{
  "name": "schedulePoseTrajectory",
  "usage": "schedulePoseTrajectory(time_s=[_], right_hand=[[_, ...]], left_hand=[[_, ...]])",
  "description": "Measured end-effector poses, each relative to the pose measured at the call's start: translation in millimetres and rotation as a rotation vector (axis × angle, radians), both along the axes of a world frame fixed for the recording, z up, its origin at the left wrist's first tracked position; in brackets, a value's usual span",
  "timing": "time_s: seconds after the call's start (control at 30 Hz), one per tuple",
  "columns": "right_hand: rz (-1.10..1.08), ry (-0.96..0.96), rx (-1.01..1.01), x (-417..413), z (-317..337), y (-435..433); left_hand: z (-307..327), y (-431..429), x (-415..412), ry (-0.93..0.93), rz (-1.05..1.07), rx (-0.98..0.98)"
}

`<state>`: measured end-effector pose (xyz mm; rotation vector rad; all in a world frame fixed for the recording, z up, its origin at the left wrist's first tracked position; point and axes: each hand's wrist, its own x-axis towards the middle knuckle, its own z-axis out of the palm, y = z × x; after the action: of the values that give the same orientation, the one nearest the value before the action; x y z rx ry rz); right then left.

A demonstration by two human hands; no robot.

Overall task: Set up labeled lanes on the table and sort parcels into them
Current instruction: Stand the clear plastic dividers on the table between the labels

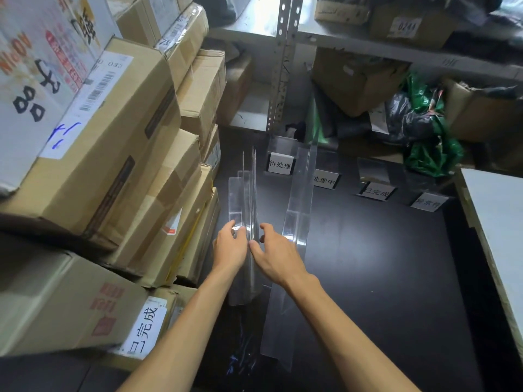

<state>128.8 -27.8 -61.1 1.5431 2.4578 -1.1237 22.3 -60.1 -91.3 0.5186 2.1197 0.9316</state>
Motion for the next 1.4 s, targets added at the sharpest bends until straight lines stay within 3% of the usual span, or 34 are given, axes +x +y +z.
schedulePoseTrajectory(time_s=[0.47,0.7,0.9,0.97,1.2,1.4], right_hand=[[0.023,0.009,-0.077,7.3,-6.1,-9.4],[0.016,0.014,-0.099,8.7,-9.4,-7.8],[0.021,0.009,-0.123,8.7,-12.1,-8.5],[0.019,0.011,-0.128,8.0,-12.3,-9.1],[-0.01,0.011,-0.136,4.9,-11.2,-9.5],[-0.04,0.024,-0.159,-0.1,-11.2,-12.3]], left_hand=[[4.6,-4.4,8.1,0.046,-0.084,0.004],[7.8,-9.0,12.9,0.047,-0.026,0.047],[-6.6,-17.0,1.7,-0.306,0.131,0.117],[-12.5,-18.4,1.4,-0.331,0.159,0.1],[18.1,-15.3,7.4,-0.04,0.098,0.064],[50.0,-12.8,17.6,0.115,0.033,0.19]])
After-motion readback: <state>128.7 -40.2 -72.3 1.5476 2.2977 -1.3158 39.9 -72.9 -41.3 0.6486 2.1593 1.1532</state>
